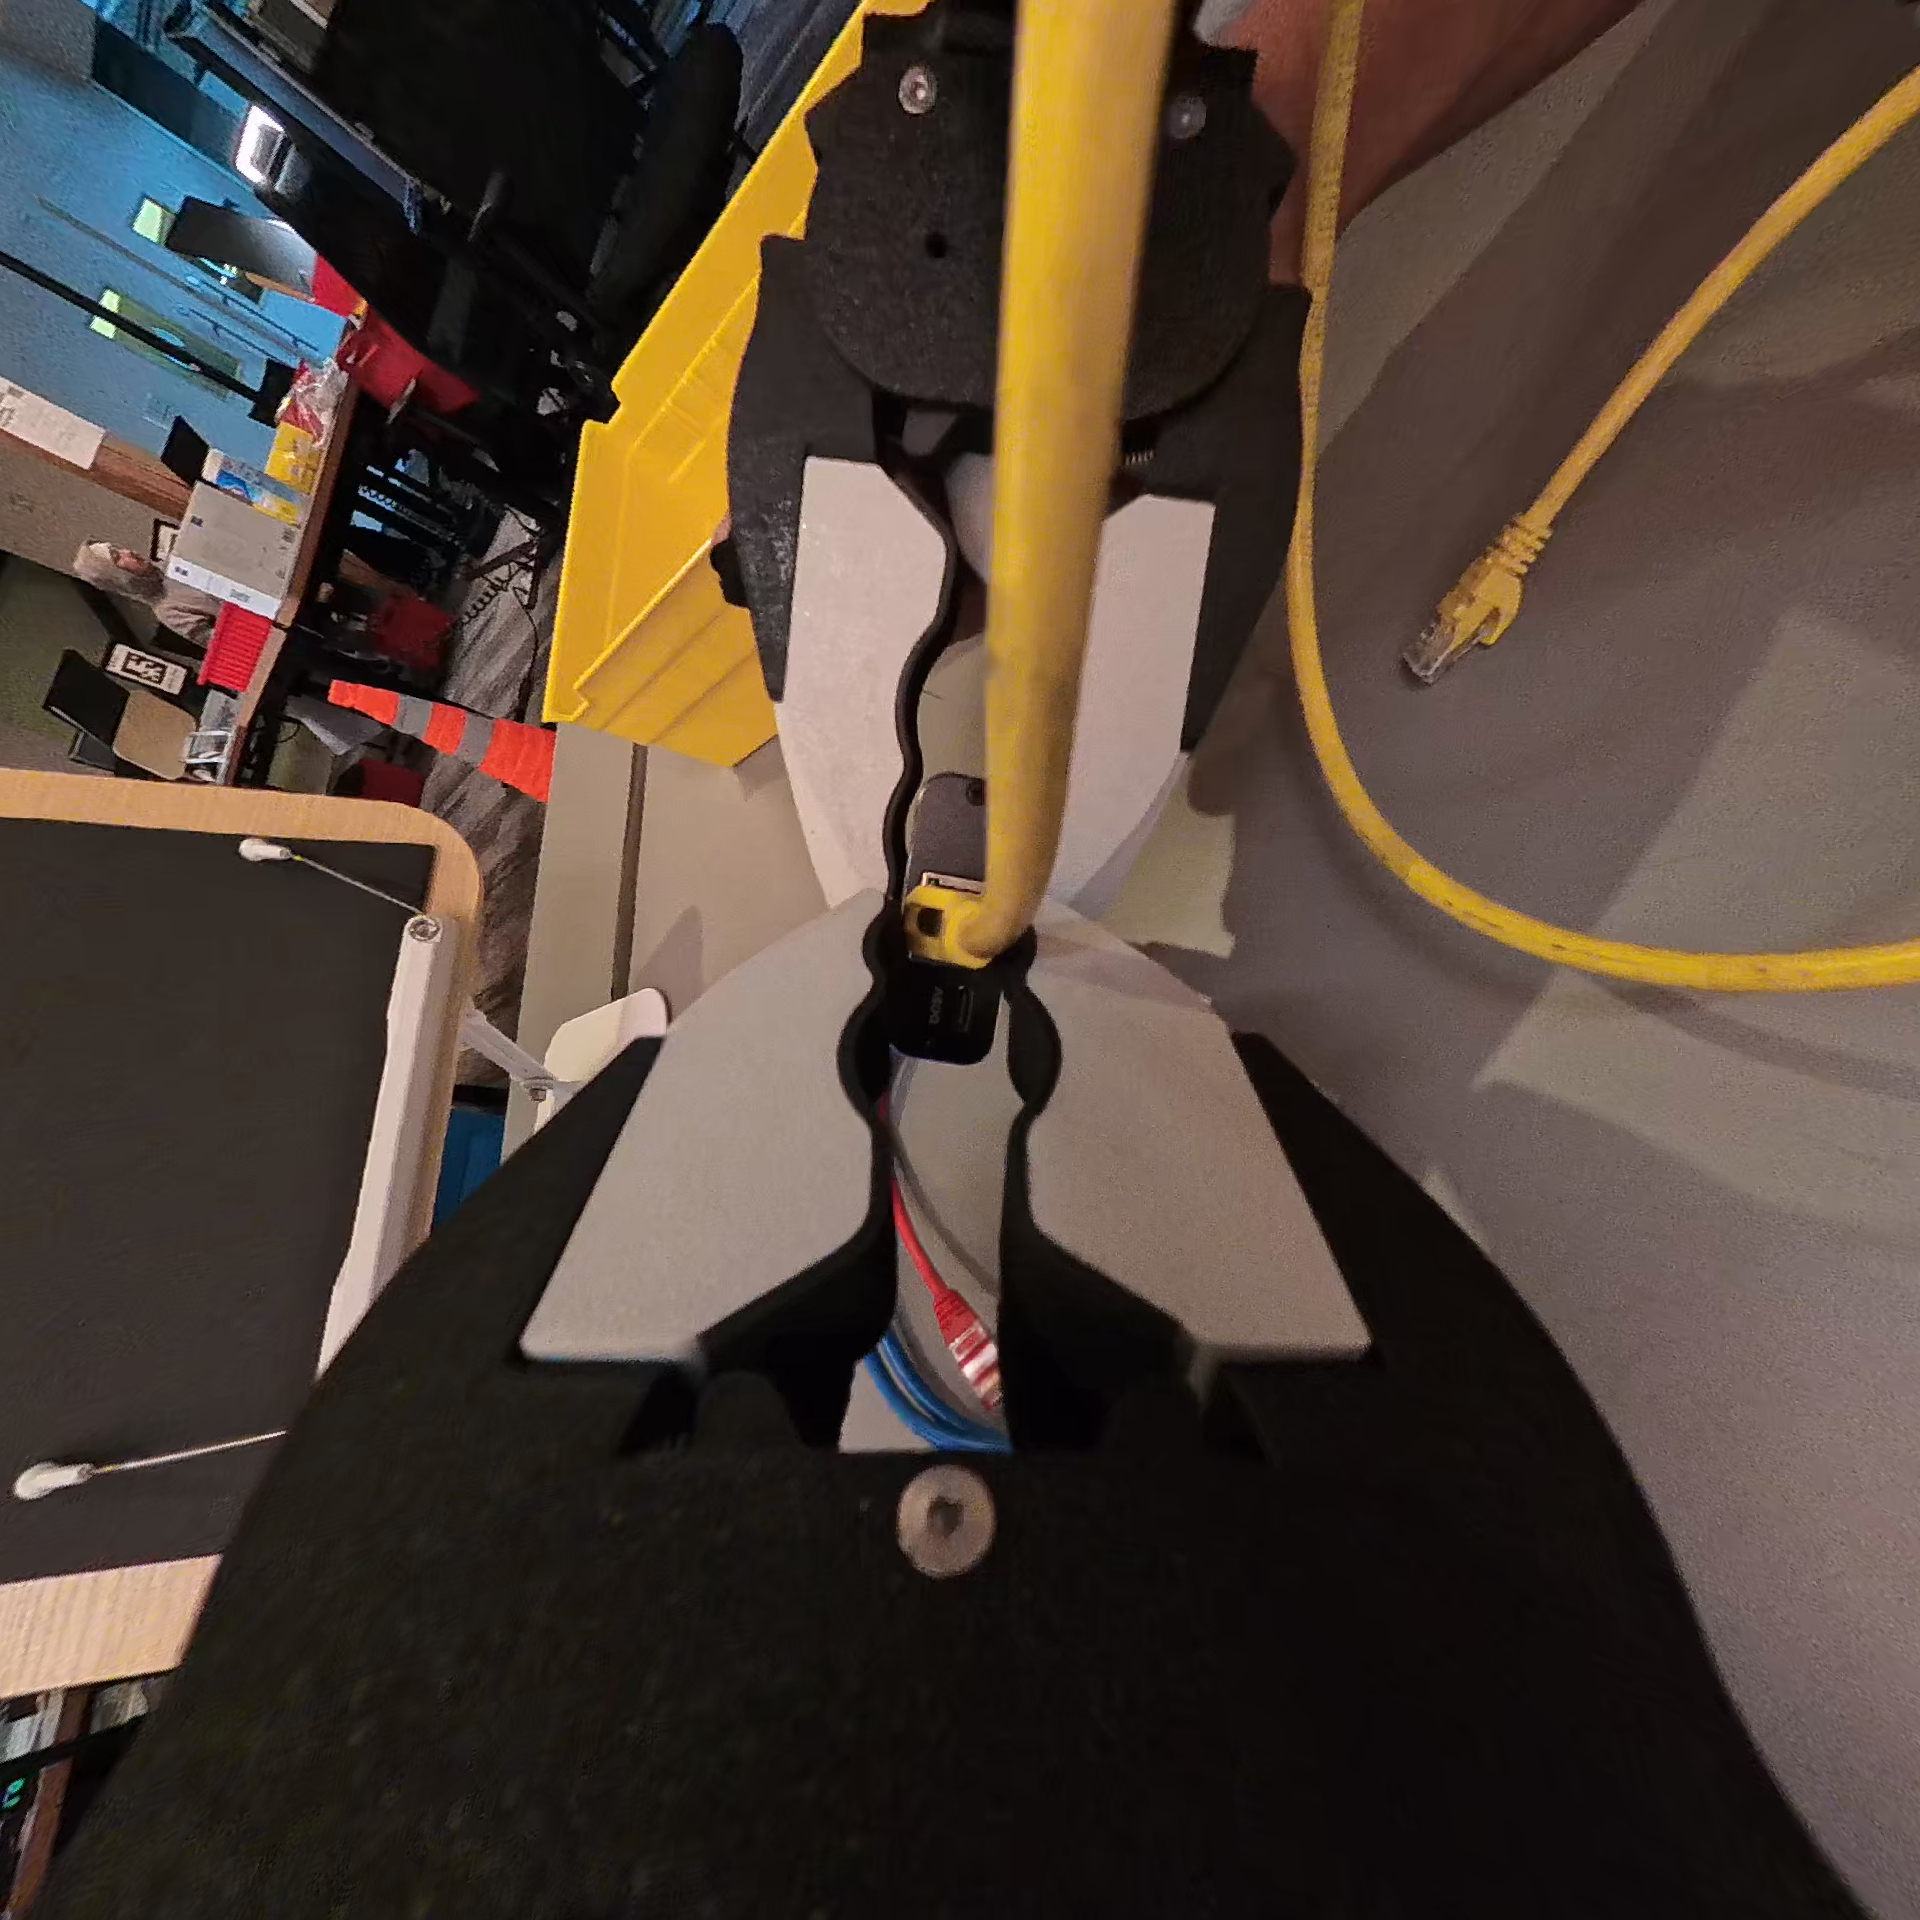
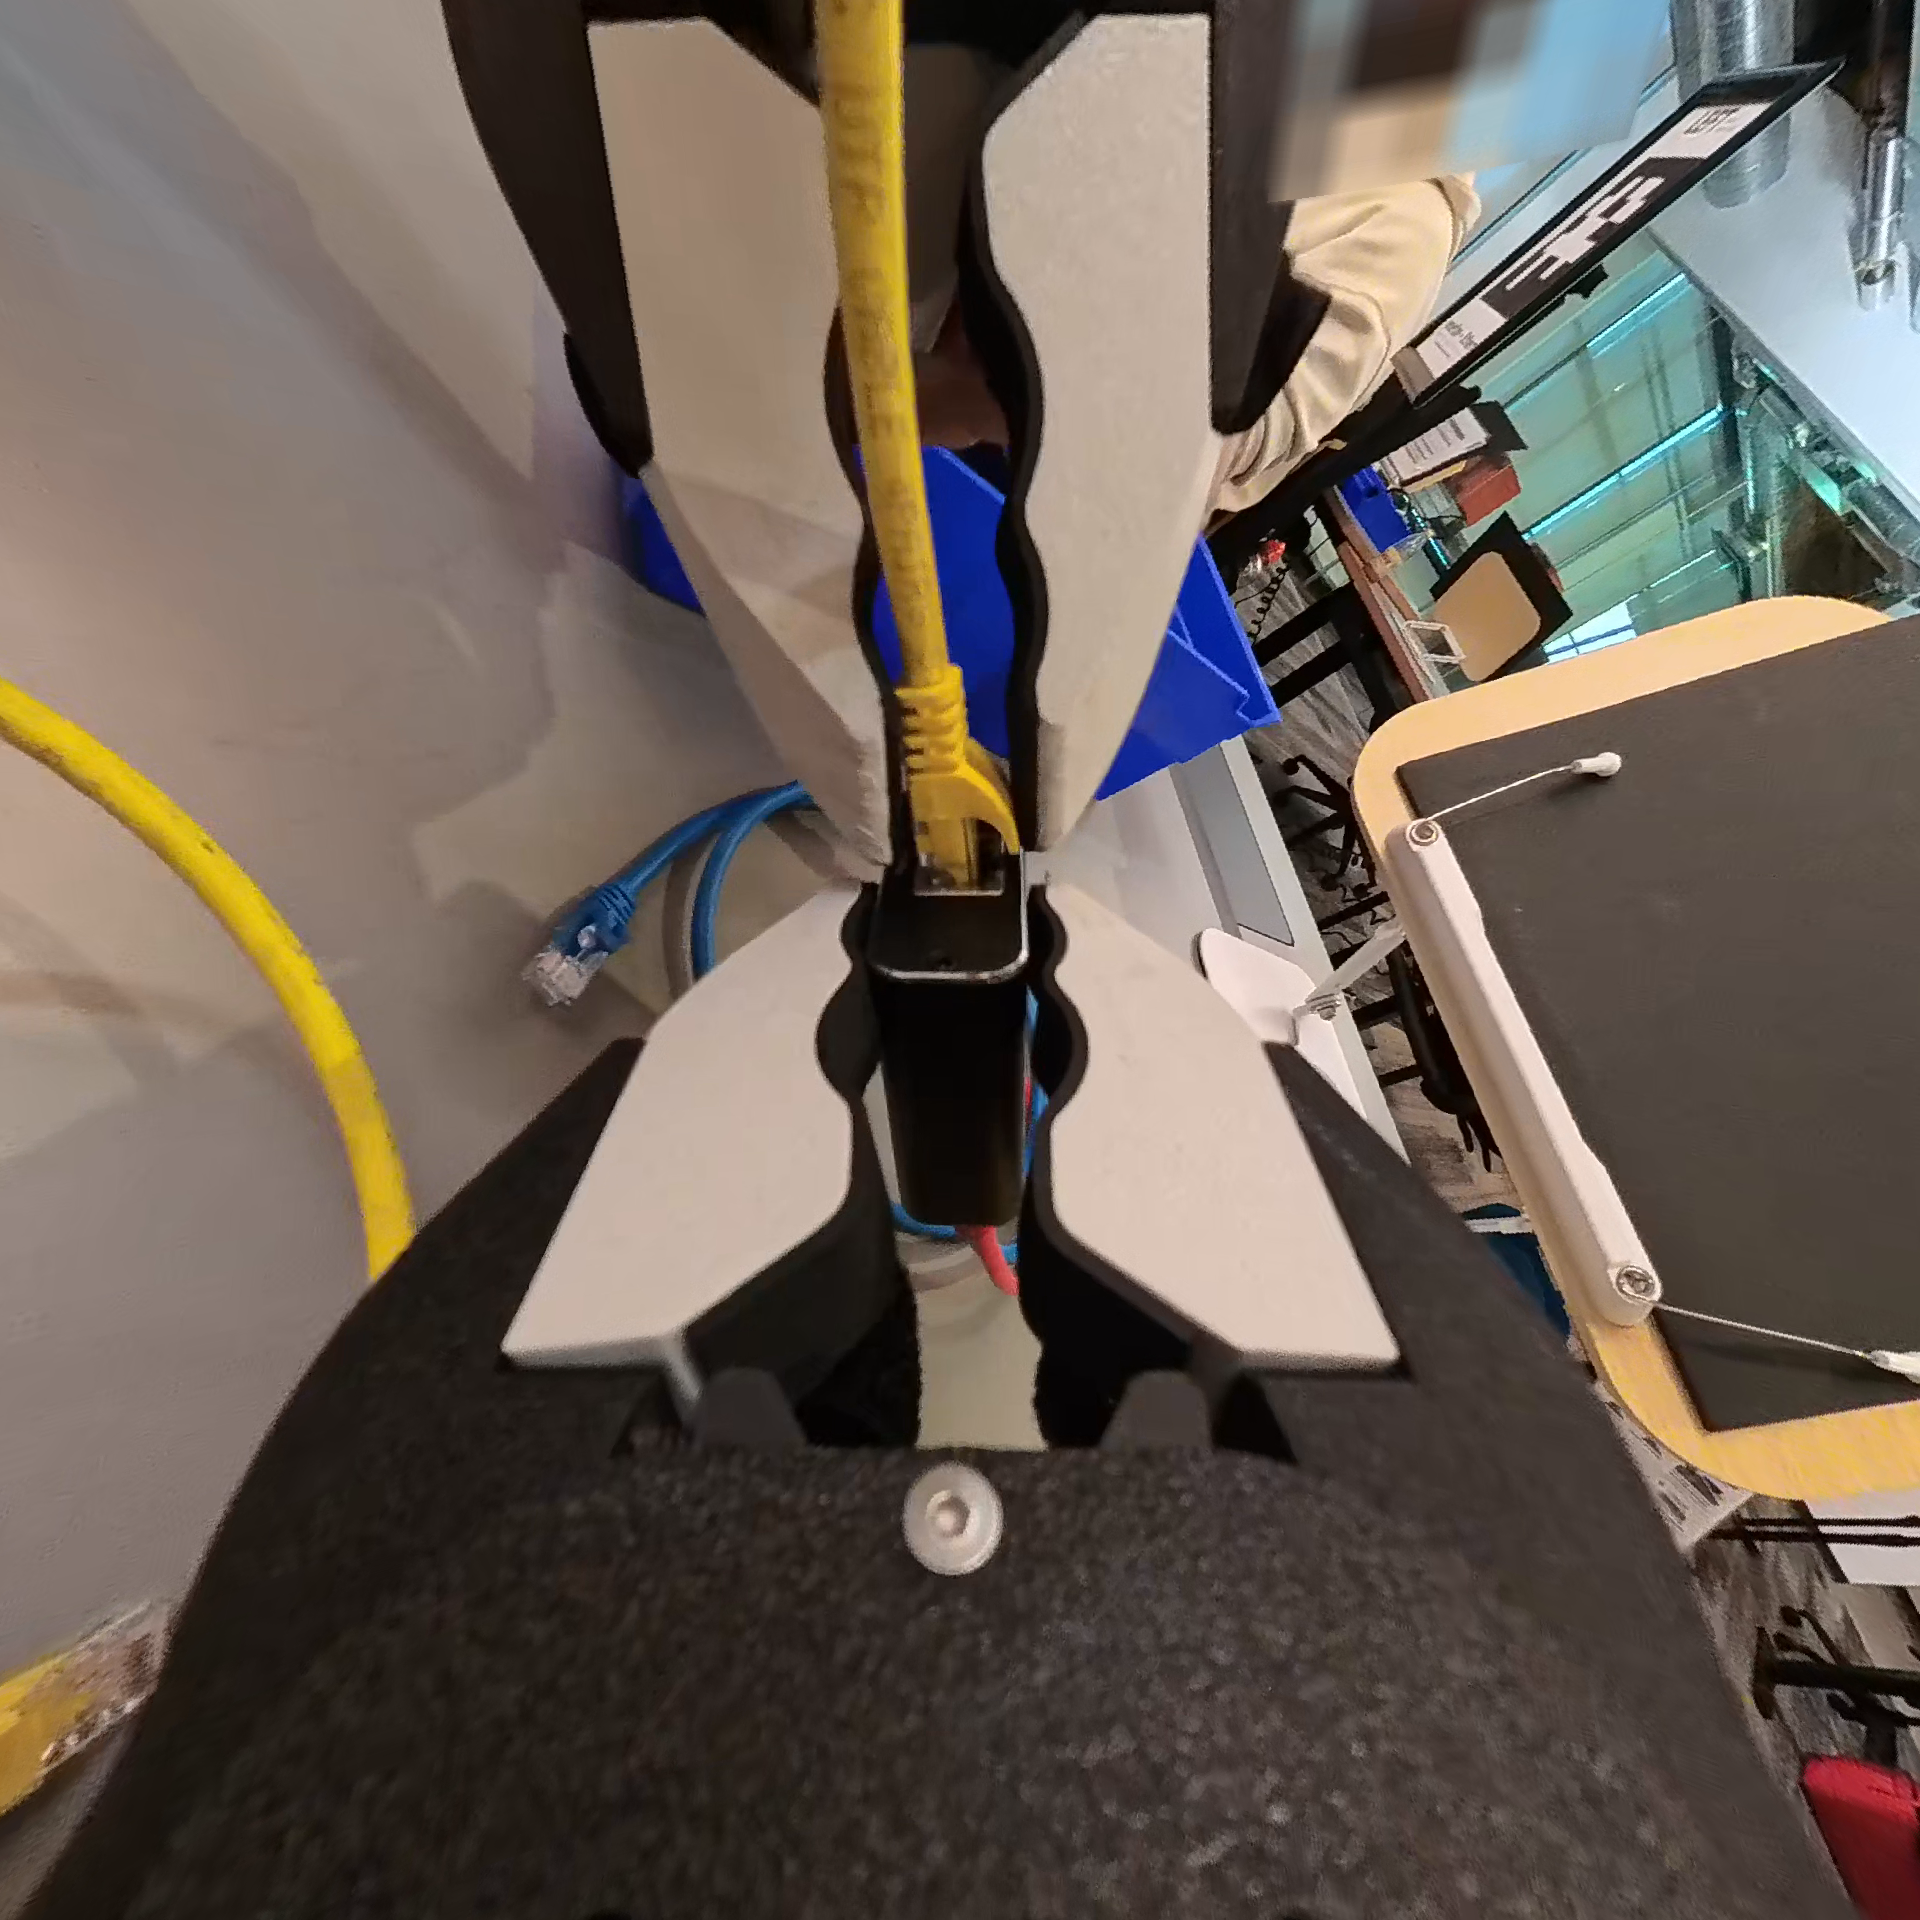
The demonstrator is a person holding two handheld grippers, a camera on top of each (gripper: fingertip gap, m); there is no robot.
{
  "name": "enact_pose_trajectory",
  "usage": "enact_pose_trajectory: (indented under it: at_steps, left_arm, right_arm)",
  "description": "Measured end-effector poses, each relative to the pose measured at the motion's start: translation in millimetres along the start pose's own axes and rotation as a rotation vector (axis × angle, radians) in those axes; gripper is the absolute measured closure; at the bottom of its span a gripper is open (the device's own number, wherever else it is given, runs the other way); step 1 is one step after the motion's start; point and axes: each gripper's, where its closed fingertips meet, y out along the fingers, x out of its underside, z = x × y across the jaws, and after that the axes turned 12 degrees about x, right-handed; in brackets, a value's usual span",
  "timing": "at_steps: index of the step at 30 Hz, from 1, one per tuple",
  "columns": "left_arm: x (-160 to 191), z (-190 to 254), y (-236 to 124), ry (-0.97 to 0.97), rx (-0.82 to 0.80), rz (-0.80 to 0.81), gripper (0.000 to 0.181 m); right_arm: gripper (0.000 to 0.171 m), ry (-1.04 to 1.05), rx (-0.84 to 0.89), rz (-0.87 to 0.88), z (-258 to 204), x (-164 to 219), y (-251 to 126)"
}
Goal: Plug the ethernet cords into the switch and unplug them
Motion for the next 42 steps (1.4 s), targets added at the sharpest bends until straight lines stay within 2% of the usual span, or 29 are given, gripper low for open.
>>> enact_pose_trajectory:
  at_steps: [4,9,13,20,24,28,32,33,35,39,42]
  left_arm:
    - [2,-1,1,-0.007,-0.008,-0.014,0.165]
    - [7,0,4,-0.166,0.057,-0.010,0.165]
    - [17,5,10,-0.150,0.060,-0.065,0.166]
    - [20,13,10,-0.126,0.051,-0.089,0.168]
    - [19,14,6,-0.128,0.023,-0.088,0.168]
    - [13,9,1,-0.182,0.006,-0.017,0.167]
    - [1,-6,-9,-0.245,-0.090,0.094,0.166]
    - [-1,-9,-13,-0.276,-0.107,0.134,0.161]
    - [-1,-11,-18,-0.335,-0.124,0.201,0.158]
    - [-3,-13,-11,-0.439,-0.082,0.299,0.146]
    - [-14,-8,2,-0.450,-0.026,0.327,0.147]
  right_arm:
    - [0.145,0.000,0.004,-0.012,0,2,0]
    - [0.145,-0.054,0.022,-0.072,0,7,4]
    - [0.145,-0.023,-0.022,-0.122,-8,17,8]
    - [0.144,-0.043,-0.065,-0.103,-21,19,11]
    - [0.144,-0.015,-0.076,-0.080,-23,15,13]
    - [0.144,0.045,-0.081,-0.058,-19,7,11]
    - [0.145,0.191,-0.068,0.055,1,-1,4]
    - [0.145,0.237,-0.064,0.079,7,-1,0]
    - [0.145,0.380,-0.119,0.149,14,-5,-12]
    - [0.145,0.683,-0.301,0.333,26,-32,-35]
    - [0.145,0.757,-0.336,0.394,28,-44,-39]
